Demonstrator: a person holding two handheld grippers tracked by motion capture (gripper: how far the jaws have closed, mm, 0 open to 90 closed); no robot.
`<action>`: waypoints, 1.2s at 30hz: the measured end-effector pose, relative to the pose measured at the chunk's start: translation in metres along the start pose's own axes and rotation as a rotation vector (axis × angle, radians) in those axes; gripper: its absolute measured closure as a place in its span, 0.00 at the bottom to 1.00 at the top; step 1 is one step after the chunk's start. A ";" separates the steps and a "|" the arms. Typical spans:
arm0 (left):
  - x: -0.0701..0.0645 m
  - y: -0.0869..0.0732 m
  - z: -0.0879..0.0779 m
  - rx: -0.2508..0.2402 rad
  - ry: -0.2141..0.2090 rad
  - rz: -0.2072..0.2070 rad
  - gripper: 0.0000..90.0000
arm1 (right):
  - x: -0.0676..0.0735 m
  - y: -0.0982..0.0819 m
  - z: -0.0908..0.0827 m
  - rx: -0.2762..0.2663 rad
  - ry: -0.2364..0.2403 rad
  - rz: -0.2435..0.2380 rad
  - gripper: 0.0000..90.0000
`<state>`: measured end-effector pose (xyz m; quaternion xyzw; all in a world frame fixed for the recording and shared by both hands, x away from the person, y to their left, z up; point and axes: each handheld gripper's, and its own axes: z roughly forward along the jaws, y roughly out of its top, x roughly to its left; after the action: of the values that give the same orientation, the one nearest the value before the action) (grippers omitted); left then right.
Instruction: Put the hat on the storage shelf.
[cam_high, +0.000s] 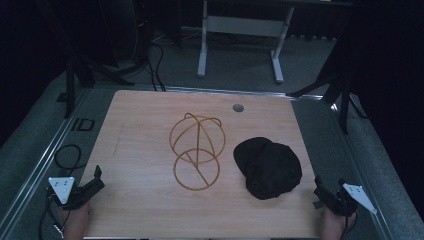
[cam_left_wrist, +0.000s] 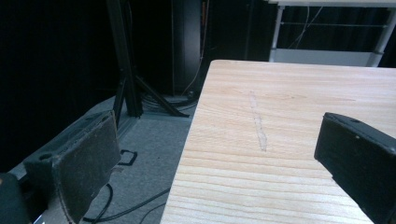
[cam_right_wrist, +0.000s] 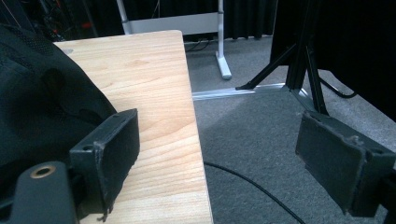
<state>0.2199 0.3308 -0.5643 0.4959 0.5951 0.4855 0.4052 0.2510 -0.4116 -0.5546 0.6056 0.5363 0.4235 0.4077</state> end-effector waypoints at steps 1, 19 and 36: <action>0.000 0.000 0.000 -0.001 0.000 0.000 0.01 | -0.001 0.000 0.000 0.008 0.007 0.004 0.15; 0.001 0.000 0.000 0.003 -0.010 -0.013 0.01 | 0.011 0.060 -0.008 0.069 0.472 -0.080 0.15; 0.001 0.000 0.000 0.005 -0.028 -0.005 0.01 | 0.064 0.099 -0.008 0.324 0.721 -0.433 0.14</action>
<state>0.2196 0.3318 -0.5642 0.5024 0.5917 0.4760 0.4134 0.2777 -0.3569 -0.4539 0.3492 0.8179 0.4229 0.1737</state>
